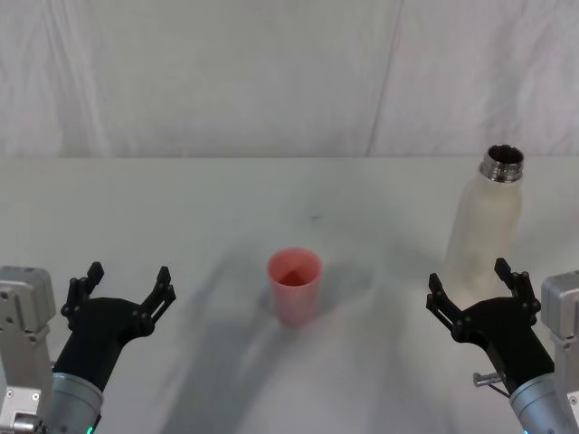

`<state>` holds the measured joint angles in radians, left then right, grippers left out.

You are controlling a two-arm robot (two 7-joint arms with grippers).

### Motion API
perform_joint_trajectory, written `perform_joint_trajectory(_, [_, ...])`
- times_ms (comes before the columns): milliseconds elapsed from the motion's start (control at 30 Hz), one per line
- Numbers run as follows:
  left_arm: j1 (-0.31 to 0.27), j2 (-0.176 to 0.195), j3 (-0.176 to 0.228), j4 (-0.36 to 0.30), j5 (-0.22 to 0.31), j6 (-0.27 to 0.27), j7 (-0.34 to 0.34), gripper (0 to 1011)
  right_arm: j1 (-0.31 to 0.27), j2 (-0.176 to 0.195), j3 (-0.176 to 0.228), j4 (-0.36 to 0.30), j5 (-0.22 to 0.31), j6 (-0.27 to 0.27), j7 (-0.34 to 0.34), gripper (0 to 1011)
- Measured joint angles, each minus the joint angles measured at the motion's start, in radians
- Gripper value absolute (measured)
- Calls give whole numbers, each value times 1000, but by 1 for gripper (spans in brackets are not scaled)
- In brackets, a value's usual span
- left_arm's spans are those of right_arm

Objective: Grasp the thermos with one hand and pour water into the cup lid.

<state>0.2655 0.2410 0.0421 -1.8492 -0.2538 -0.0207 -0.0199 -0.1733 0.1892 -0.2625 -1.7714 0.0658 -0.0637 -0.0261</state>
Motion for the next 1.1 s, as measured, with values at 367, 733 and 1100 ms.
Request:
perform_joint_trajectory(367, [0, 0, 0, 0, 0, 0, 0, 1001, 0, 0, 0, 0, 0, 0, 0, 1001])
perform_joint_trajectory(733, [0, 0, 0, 0, 0, 0, 0, 1001, 0, 0, 0, 0, 0, 0, 0, 1001])
perform_joint_trajectory(1100, [0, 0, 0, 0, 0, 0, 0, 1001, 0, 0, 0, 0, 0, 0, 0, 1001])
